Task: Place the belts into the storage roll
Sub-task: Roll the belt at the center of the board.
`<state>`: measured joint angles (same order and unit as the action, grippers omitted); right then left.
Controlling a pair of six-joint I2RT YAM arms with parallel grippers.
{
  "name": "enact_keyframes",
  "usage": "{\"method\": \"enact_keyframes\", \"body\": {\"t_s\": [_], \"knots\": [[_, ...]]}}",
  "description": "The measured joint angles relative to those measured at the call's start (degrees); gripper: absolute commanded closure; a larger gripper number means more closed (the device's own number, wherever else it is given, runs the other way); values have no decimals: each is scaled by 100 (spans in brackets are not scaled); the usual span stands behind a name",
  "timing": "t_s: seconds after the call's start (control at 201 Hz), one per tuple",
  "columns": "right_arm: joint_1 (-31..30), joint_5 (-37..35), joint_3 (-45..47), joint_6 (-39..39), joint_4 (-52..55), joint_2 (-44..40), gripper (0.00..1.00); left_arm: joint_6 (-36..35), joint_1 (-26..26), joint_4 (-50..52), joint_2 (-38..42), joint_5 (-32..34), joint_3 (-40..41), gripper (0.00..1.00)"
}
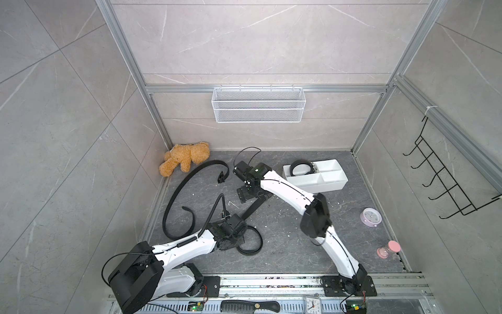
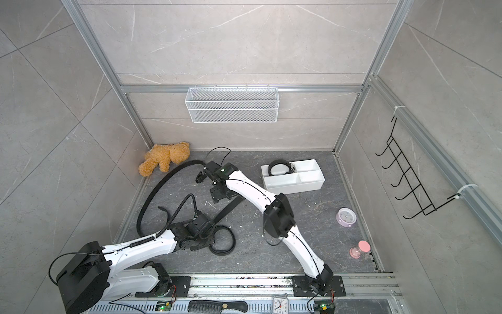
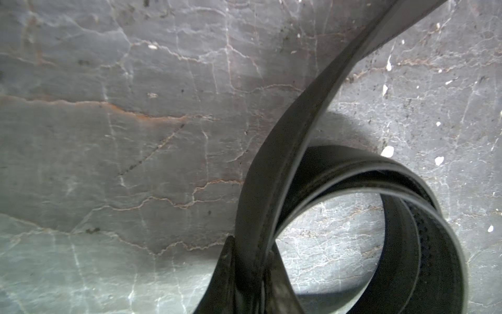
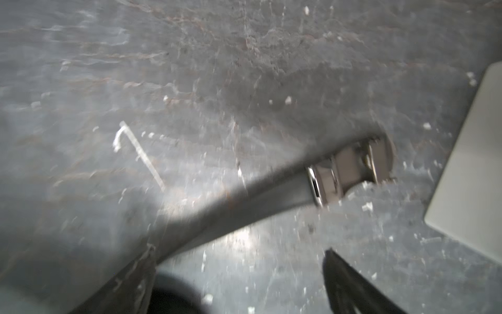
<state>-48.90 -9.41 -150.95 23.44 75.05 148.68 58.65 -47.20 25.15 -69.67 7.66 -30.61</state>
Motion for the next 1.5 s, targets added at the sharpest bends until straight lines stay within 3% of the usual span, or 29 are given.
{"method": "enact_keyframes", "body": {"t_s": [0.124,0.234,0.453,0.672,0.961,1.239,1.503], "knots": [[-33,-168,-2186,-114,848,1517,1,-24,0,-7,-7,2,0,100],[-76,-332,-2155,-107,1189,1703,1,-33,0,-9,-42,17,-2,100],[-229,-914,-417,-101,1300,824,6,-15,85,4,-52,-28,-2,100],[-256,-1115,2625,-48,654,-728,9,7,393,-59,-90,-232,-2,100],[-243,-870,5707,278,-315,-2417,15,-127,645,-42,-496,-343,-262,100],[-595,-39,7058,938,-1366,-3392,17,-356,658,138,-911,-271,-656,100],[-629,372,7440,1207,-1965,-3659,17,-841,431,599,-1279,125,-1150,100]]}}
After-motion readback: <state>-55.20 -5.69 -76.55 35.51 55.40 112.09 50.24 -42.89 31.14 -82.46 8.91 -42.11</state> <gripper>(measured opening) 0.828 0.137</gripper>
